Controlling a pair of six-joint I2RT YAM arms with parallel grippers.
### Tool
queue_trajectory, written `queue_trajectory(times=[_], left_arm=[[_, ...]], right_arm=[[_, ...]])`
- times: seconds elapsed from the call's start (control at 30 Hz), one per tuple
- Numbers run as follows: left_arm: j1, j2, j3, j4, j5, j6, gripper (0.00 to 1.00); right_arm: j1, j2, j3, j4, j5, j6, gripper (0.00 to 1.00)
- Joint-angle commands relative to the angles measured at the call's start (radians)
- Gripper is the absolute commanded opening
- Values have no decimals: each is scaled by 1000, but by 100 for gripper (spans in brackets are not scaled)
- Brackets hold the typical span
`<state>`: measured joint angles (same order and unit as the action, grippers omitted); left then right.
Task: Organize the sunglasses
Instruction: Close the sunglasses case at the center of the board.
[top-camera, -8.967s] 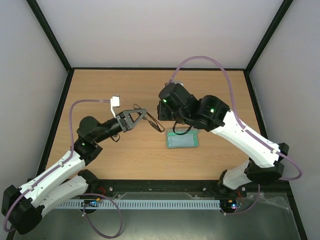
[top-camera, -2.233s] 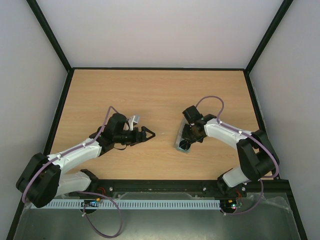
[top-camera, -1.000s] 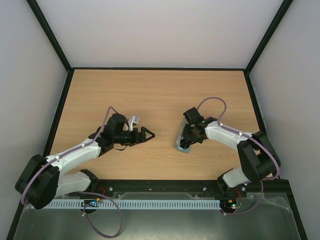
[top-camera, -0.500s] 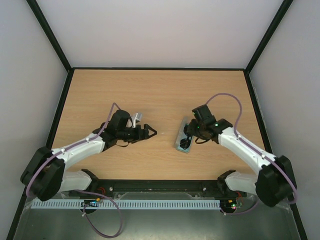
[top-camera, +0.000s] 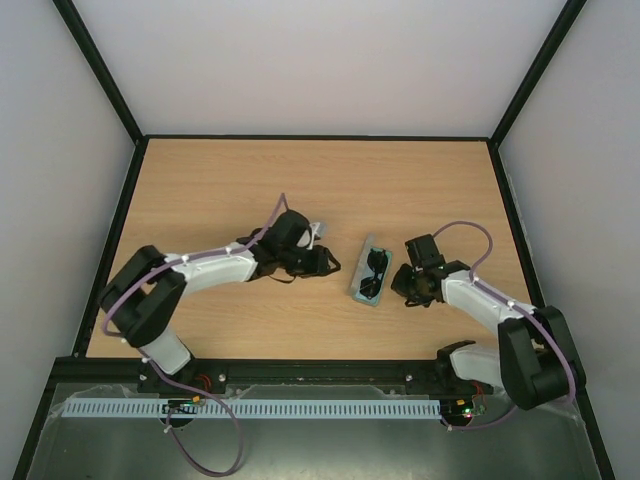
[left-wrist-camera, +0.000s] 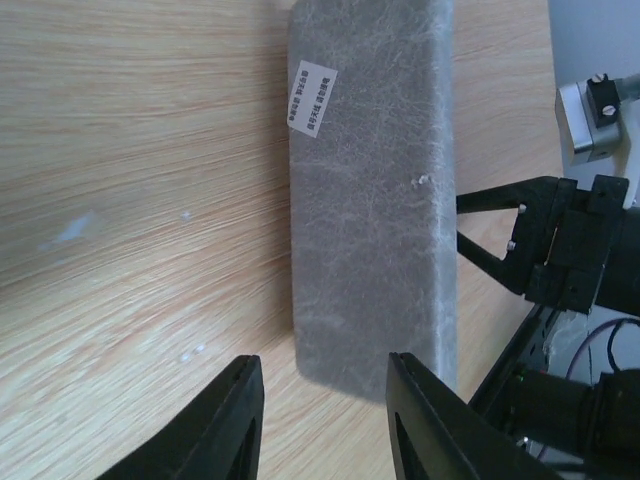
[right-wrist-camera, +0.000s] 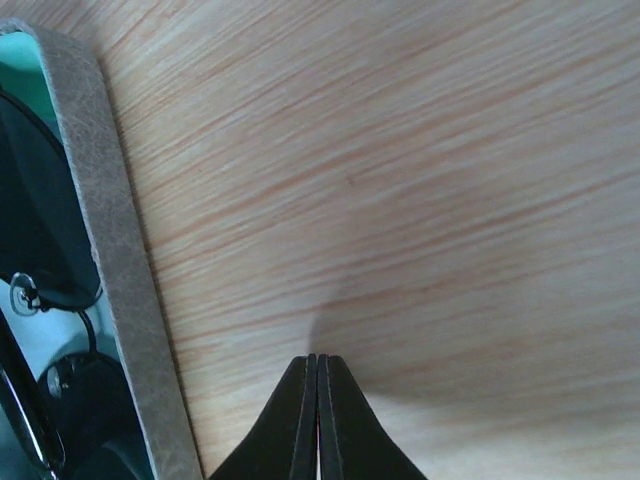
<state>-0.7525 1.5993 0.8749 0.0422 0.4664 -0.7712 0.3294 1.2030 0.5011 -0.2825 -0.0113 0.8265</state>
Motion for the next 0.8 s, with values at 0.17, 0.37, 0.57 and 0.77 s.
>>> queue_trajectory(times=[0.17, 0.37, 0.57, 0.77], left_arm=[[-98, 190, 163, -25, -60, -5, 30], [-150, 268, 258, -56, -82, -6, 30], [-198, 349, 331, -76, -96, -6, 29], [-209, 404, 349, -79, -106, -4, 29]], right_arm=[[-16, 131, 17, 146, -85, -26, 3], [-16, 204, 23, 220, -153, -21, 1], [-16, 234, 11, 263, -193, -18, 1], [-16, 210, -8, 255, -189, -27, 1]])
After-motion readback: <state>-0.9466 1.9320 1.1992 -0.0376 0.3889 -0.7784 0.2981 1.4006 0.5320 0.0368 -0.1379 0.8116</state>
